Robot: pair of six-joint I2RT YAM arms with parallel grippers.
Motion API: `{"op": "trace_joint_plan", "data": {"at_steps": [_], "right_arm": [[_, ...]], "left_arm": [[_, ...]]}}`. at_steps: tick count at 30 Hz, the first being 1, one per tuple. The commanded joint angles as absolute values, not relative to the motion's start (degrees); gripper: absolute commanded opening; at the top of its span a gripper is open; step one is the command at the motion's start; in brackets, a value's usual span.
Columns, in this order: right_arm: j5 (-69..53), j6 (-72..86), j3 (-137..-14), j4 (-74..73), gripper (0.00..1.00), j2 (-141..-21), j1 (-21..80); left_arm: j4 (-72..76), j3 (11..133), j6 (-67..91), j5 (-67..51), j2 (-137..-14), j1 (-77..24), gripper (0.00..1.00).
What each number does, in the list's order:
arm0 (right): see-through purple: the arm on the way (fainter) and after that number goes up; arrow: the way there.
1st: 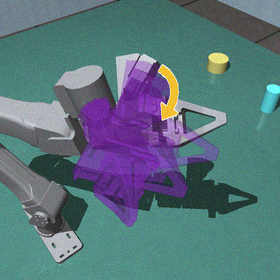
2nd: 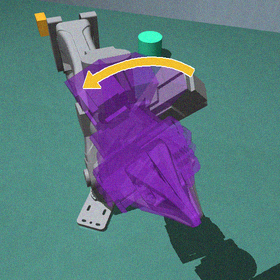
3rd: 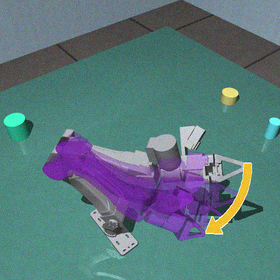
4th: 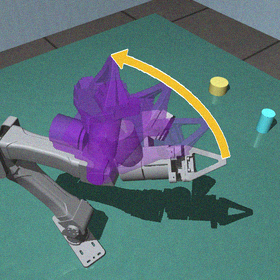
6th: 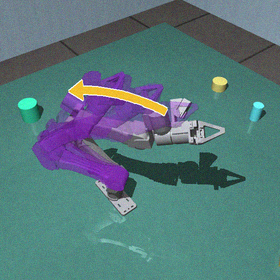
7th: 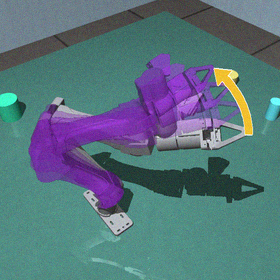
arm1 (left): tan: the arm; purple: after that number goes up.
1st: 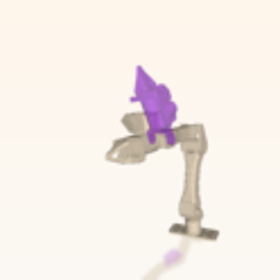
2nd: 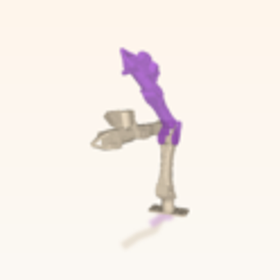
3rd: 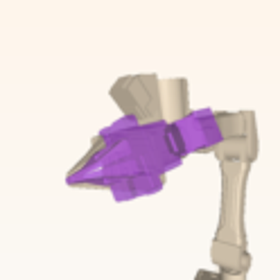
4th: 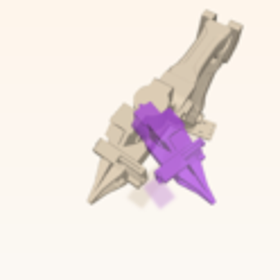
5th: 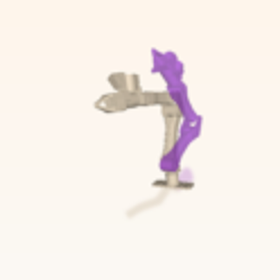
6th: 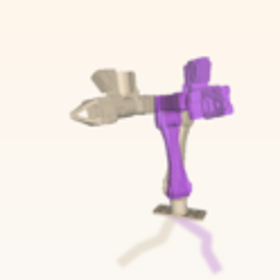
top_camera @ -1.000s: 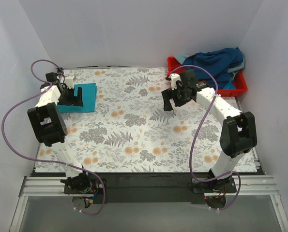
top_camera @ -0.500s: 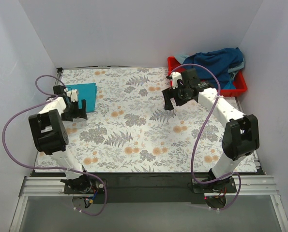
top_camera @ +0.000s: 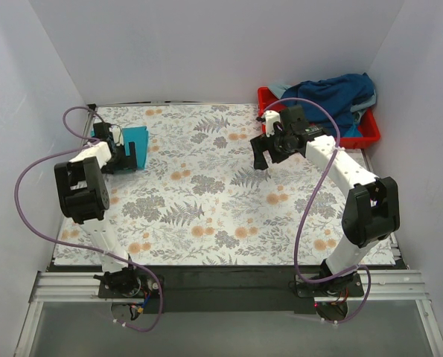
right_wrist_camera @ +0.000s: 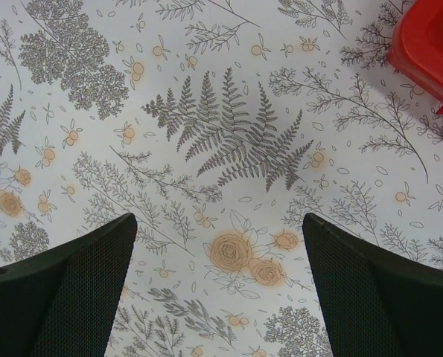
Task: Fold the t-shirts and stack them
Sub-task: Neatly place the folded tshirt to the corner
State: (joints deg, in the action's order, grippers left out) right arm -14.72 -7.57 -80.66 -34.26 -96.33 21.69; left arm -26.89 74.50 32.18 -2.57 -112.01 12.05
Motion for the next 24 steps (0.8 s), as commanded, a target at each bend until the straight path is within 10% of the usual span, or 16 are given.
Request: {"op": "trace_joint_plan", "data": {"at_steps": [1, 24], "right_arm": [[-15.38, -8.00, -81.65, -34.37, 0.98, -94.83, 21.01], [-16.52, -7.73, -82.35, -34.45, 0.98, -97.82, 20.57]], "left_arm": [[-26.28, 76.80, 36.12, -3.87, -118.55, 11.60, 0.91], [-26.28, 97.38, 23.65, -3.34, -134.29, 11.08, 0.91]]}}
